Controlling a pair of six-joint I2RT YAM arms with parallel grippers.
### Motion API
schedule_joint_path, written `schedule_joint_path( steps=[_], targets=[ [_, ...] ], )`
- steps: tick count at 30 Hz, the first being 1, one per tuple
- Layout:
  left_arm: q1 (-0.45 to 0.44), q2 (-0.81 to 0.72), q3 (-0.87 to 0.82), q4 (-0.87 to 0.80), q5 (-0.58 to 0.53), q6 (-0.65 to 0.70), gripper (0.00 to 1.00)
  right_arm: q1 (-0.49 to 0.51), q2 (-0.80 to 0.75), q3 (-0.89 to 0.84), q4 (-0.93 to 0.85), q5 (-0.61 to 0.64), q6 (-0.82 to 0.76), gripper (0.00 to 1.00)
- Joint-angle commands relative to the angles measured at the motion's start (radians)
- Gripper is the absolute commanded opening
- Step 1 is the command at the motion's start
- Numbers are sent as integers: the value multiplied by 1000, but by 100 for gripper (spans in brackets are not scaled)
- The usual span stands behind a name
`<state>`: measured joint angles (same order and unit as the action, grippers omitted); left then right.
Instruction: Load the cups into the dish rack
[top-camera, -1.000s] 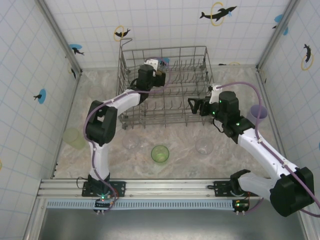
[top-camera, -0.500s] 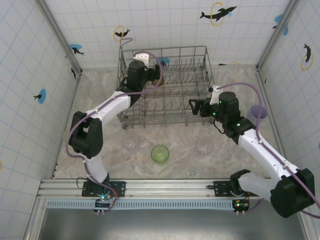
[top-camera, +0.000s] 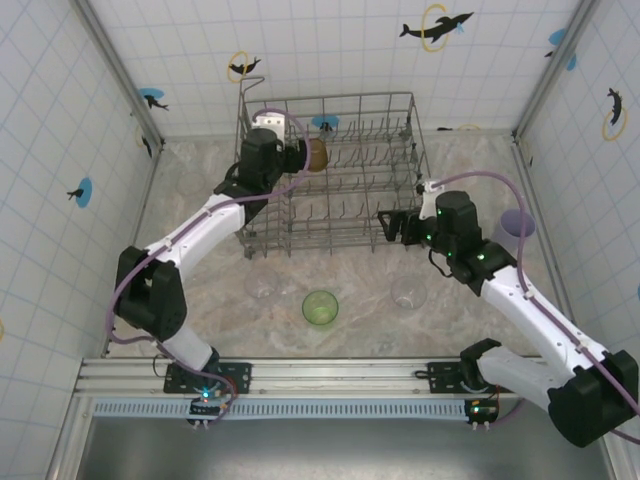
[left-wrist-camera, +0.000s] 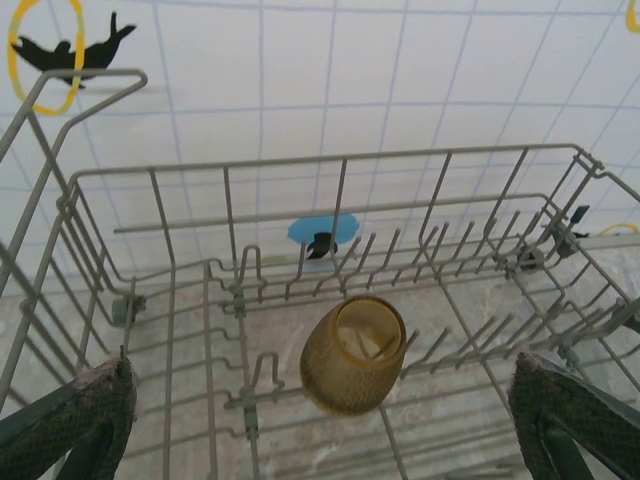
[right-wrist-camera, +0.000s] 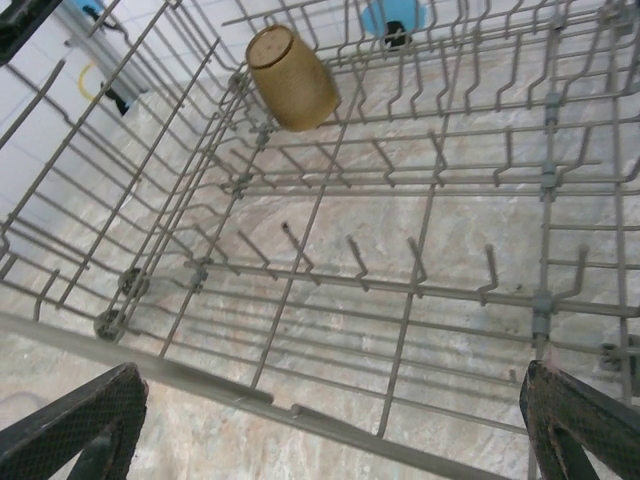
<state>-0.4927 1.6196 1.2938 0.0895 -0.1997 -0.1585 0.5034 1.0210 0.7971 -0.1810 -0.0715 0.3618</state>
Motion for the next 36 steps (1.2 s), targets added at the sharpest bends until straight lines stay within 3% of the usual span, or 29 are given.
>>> schedule_joint_path(
  steps=[1,7,13,19,36],
  targets=[
    [-1,-67,-23,-71,-9,-27,98,52,-16,19,-20,8,-5,99],
    [-1,-143,-71,-105,7,-54,98,225,10,40,-44,49,-25,99],
    [0,-165,-55,-178,-56,-15,98,392,97,101,-158,126,-57,99],
    [-1,-191,-88,-182,-46,-19,98,486,169,100,-194,151,-38,99],
    [0,-203,-107,-191,-36,-32,98,573,299,36,-152,174,28,83]
  ],
)
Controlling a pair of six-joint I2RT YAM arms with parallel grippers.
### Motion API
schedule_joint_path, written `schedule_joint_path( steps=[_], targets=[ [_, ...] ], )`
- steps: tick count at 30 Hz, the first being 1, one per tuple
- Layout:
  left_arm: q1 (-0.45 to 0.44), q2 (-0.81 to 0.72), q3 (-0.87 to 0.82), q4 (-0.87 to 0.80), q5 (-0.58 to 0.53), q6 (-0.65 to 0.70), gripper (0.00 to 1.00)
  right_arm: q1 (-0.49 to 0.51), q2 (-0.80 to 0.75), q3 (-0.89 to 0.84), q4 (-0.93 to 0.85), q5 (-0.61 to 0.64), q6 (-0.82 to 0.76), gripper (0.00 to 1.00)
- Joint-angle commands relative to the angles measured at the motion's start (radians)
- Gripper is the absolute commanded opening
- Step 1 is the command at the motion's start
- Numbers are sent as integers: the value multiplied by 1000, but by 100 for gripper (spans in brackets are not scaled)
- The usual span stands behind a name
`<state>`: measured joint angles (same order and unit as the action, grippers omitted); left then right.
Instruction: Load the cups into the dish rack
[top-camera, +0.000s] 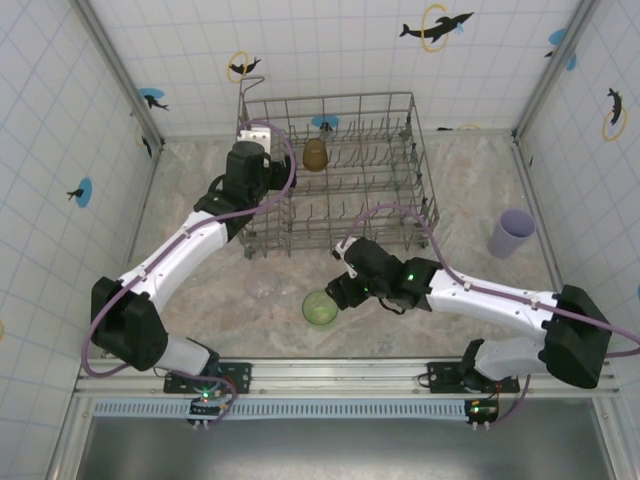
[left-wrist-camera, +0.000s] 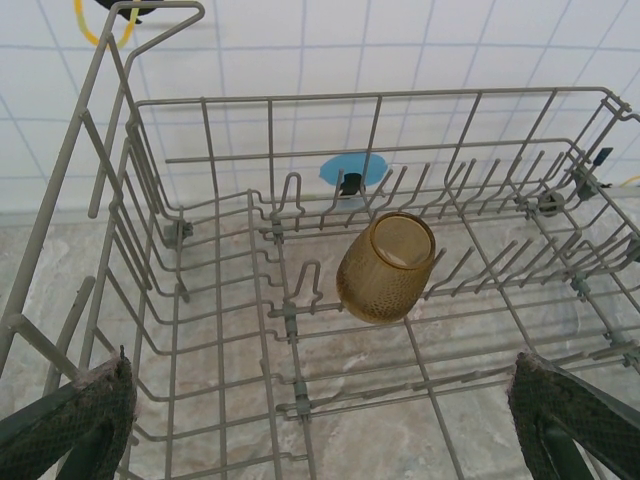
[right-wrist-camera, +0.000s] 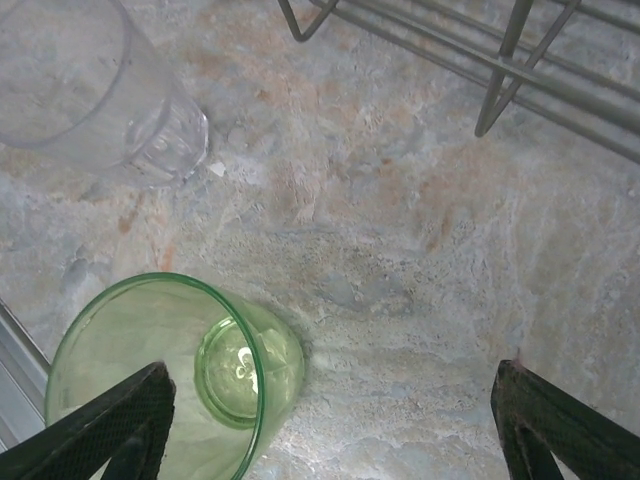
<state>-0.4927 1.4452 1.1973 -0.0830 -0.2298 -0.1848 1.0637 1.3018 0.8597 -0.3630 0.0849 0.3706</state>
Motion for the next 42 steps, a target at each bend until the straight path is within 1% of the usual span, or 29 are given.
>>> schedule_joint_path(
  steps=[1,3,10,19,21,22,27,31,34,35,39,42],
  targets=[
    [-1,-28,-13,-18,-5,-5,98,15,26,-27,35,15,18,82],
    [0,-29,-14,-21,-5,-4,98,19,38,-25,43,13,21,80],
    [0,-26,-19,-21,-11,-1,98,28,93,-11,47,2,10,69],
    [-1,-19,-17,-24,7,-10,98,47,147,19,30,-12,4,59],
    [0,-19,-15,-24,7,-10,98,52,159,25,33,-17,5,55],
    [-1,-19,-16,-24,8,-13,98,54,165,30,32,-17,4,52],
    [-1,-19,-10,-22,9,-12,98,58,180,51,14,-1,-3,29],
    [-1,-14,-8,-25,7,-8,98,60,167,61,0,9,-9,16],
    [-1,-18,-17,-29,10,-8,98,60,149,64,-11,12,-7,2],
    [-1,-20,-19,-29,8,-9,98,60,142,65,-17,14,-6,0],
    [0,-28,-22,-32,6,-10,98,59,88,64,-51,54,-5,0],
    [-1,-28,-7,-40,16,-12,98,34,50,71,-106,94,-24,0]
  ],
)
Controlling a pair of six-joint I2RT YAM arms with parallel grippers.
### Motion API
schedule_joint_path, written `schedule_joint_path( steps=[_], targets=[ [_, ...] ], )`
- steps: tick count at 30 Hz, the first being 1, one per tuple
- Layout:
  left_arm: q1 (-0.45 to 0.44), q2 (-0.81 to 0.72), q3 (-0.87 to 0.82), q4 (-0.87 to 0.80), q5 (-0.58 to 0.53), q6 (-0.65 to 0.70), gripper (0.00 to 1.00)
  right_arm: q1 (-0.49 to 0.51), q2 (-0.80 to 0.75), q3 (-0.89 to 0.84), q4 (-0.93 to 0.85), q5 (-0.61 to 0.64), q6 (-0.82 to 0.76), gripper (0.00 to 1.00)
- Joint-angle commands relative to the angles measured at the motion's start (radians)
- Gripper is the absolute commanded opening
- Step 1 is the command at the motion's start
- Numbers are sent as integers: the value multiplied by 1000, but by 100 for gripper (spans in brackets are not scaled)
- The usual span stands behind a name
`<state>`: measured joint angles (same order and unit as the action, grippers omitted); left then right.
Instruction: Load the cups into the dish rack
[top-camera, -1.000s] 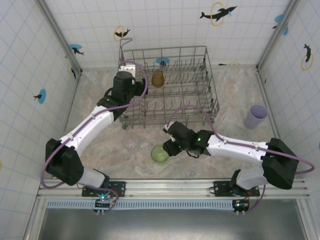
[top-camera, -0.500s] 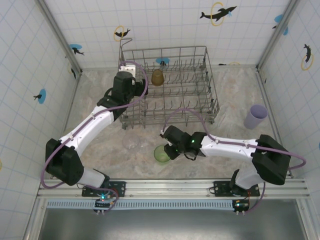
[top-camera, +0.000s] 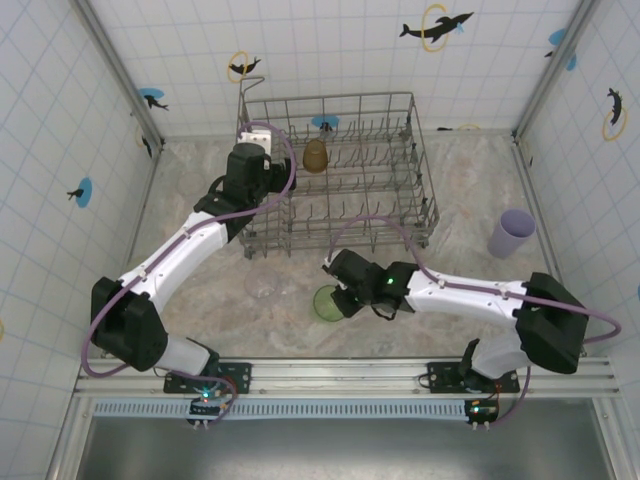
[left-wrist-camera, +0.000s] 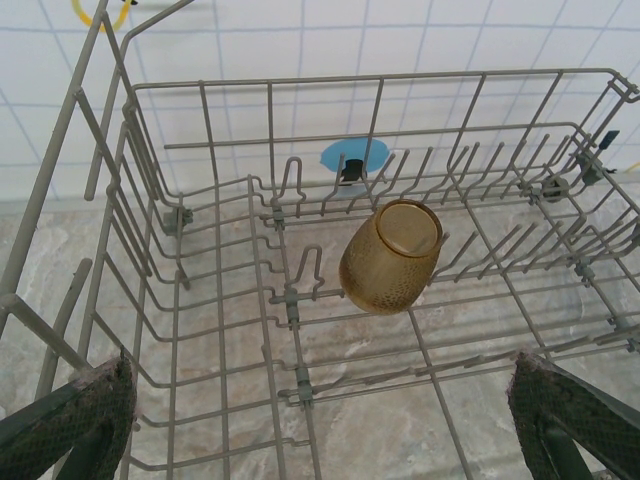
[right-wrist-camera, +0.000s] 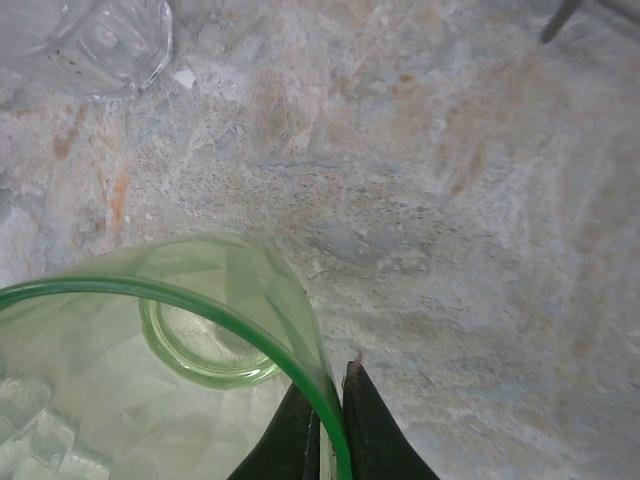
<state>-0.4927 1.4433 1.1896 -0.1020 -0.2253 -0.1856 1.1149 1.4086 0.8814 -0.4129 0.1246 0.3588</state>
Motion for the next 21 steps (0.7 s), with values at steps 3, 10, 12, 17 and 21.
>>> schedule_joint_path(
  steps=[3,10,12,17,21],
  targets=[
    [-1,-25,11,-17,21,-12,98,-58,-95,59,-98,51,-19,0],
    [-1,-8,32,-28,25,-11,98,-126,-178,94,-186,54,-25,0],
    [0,-7,33,-27,27,-11,98,-143,-197,114,-234,65,-27,0],
    [-1,-5,42,-28,29,-8,98,-215,-253,157,-320,91,-41,0],
    [-1,-2,53,-33,37,-7,98,-287,-290,187,-336,49,-63,0]
  ],
)
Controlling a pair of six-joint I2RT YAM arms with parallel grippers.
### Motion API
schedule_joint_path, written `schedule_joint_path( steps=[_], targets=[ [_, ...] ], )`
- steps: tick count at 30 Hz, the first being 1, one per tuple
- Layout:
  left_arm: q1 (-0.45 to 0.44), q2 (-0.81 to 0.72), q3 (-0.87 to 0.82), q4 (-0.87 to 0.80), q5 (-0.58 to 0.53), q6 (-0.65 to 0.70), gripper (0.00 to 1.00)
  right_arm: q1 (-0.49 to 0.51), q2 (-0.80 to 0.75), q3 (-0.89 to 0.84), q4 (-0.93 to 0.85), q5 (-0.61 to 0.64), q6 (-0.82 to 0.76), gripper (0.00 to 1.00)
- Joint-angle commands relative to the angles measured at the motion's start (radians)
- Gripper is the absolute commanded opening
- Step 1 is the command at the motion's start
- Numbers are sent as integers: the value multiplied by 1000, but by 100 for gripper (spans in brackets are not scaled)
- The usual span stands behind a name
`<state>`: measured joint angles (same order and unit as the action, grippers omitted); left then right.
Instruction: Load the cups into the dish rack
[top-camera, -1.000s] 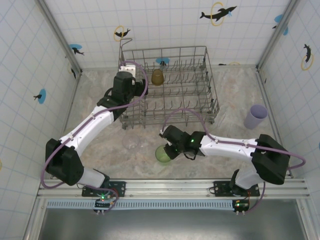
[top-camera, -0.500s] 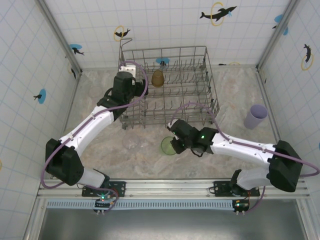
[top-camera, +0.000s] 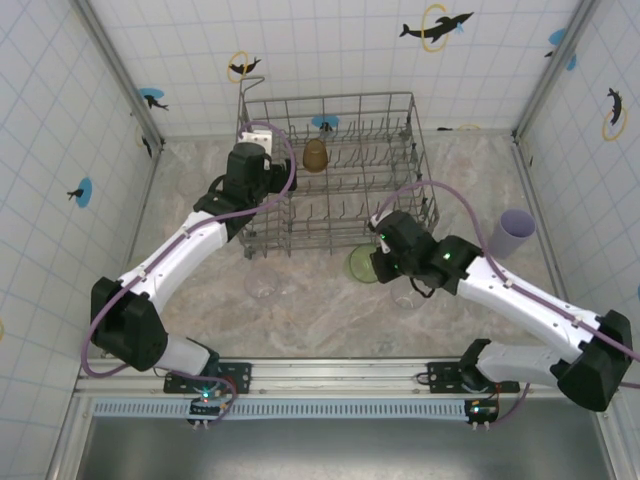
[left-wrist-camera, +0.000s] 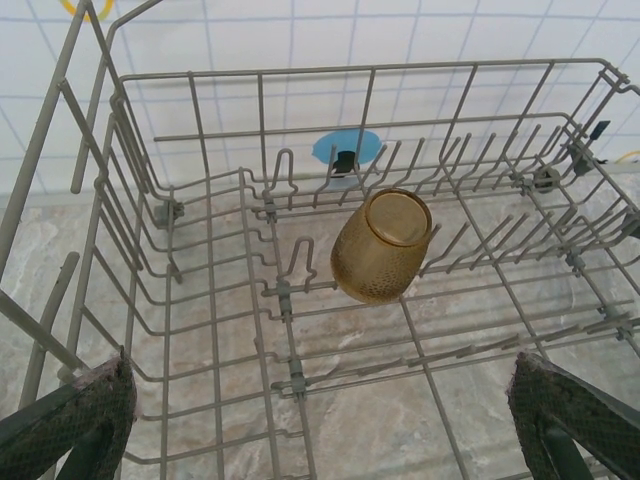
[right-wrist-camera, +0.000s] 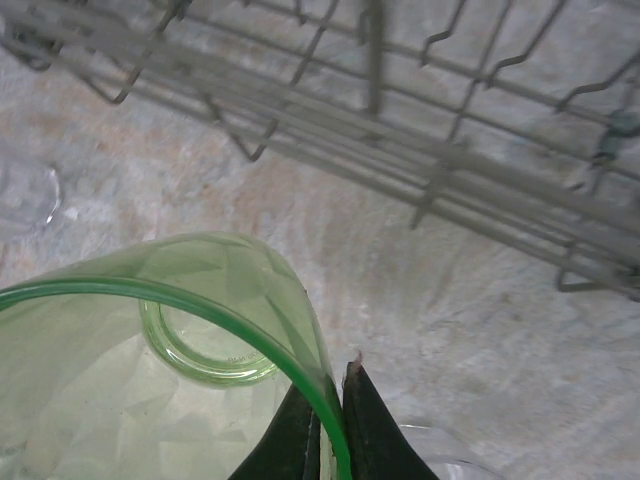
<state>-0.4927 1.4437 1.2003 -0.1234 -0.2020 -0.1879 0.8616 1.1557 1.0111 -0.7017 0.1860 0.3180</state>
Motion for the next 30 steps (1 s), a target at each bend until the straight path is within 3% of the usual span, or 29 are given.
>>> schedule_joint_path(
  steps=[1,20,26,30],
  targets=[
    [-1,-2,45,-11,14,-3,98,-46,-43,66,-53,-17,-29,0],
    [0,8,91,-41,22,-4,97,-282,47,385,-236,31,-192,0],
    [-1,27,116,-40,27,-4,98,-334,121,480,-177,19,-224,0],
    [-1,48,144,-45,57,-5,98,-387,171,523,-114,-58,-230,0]
  ],
)
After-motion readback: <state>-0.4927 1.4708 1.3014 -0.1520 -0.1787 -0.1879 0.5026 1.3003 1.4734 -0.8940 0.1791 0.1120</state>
